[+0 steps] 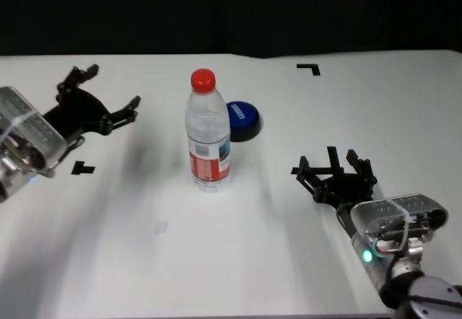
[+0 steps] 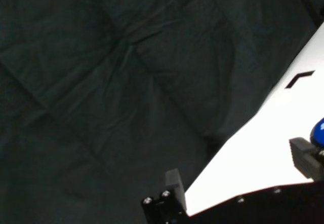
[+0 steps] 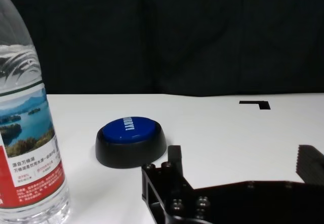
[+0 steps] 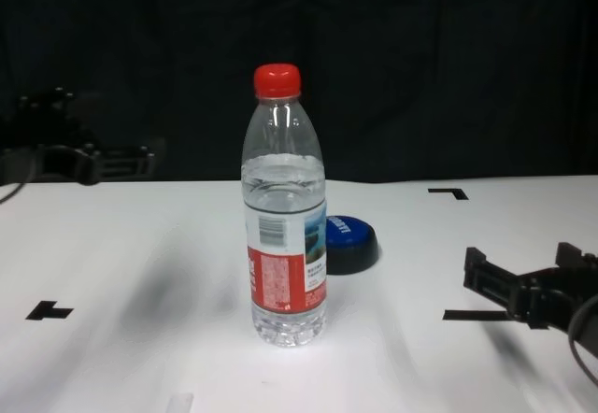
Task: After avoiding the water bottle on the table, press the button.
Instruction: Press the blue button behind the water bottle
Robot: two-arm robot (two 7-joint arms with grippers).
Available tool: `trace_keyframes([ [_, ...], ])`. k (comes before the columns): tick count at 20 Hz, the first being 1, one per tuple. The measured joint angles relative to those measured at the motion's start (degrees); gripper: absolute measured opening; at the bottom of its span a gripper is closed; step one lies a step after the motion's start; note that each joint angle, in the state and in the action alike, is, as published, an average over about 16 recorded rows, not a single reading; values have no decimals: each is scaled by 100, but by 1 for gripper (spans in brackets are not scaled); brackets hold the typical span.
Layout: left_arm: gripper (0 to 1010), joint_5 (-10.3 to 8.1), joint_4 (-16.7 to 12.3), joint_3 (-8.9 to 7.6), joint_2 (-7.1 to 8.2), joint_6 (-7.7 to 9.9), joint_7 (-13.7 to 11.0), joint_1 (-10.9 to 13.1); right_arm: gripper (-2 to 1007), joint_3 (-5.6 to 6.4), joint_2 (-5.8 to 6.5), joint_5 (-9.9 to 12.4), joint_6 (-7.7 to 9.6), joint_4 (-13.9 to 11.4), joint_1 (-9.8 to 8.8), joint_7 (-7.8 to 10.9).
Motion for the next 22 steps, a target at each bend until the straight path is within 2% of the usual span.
trace_keyframes([
  [6,1003,-165,-384,-267,75,133,39,380,1003,0,0,0,0,0,0,0],
  [15,1003,-546,-915,-683,54,333,61,957,1003,0,0,0,0,0,0,0],
  [22,1003,-814,-1329,-951,65,420,23,1415,1003,0,1,0,0,0,0,0],
])
